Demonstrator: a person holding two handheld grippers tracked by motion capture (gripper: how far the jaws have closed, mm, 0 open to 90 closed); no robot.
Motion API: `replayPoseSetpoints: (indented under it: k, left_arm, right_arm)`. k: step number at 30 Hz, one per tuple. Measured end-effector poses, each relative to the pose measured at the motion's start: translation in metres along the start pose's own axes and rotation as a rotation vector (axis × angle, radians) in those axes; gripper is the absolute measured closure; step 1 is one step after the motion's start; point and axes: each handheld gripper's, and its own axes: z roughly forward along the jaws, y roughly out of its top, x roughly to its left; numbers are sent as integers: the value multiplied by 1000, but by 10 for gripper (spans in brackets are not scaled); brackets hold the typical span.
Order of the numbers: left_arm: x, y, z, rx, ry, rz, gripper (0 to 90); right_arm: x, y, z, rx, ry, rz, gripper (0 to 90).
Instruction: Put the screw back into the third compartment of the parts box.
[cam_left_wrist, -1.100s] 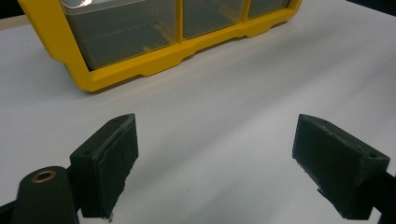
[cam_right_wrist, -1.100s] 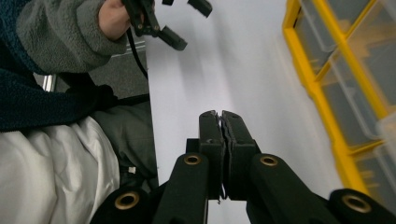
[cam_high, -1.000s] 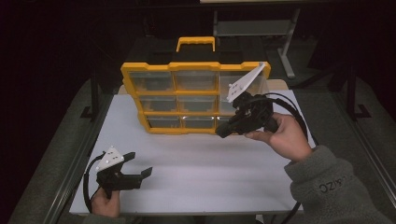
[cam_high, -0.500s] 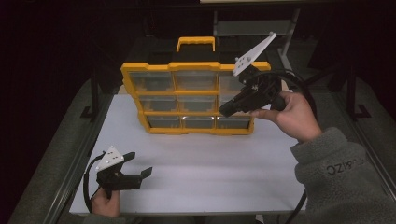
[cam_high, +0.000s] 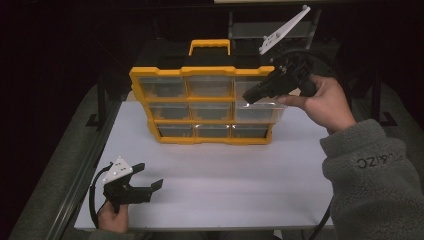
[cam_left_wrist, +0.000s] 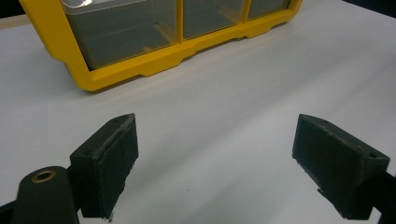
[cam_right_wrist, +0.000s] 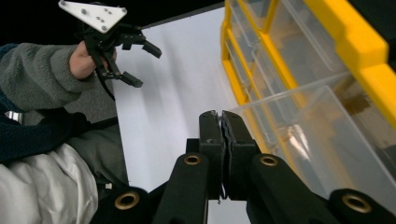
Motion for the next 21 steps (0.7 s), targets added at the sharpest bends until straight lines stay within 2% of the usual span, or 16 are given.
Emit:
replayPoseSetpoints:
  k: [6,8,12,14,16,21]
  left_arm:
    - [0,0,-1,-3,6,0,137]
    - [0,0,-1,5,9,11,137]
    - [0,-1,-1,-16,9,0,137]
    - [0,-1,-3,-3,11,-5,137]
    - [0,-1,-3,-3,12,-5,137]
    - [0,-2,-1,-4,8,2,137]
  right_arm:
    - [-16,1,-5,-3,-26,28,871]
    - [-19,0,-6,-6,-39,42,871]
    - [-28,-2,-7,-13,-55,61,872]
    - [-32,-3,-7,-9,-69,79,871]
    - [-35,-4,-6,-4,-100,78,871]
    - [-42,-7,2,21,-120,89,871]
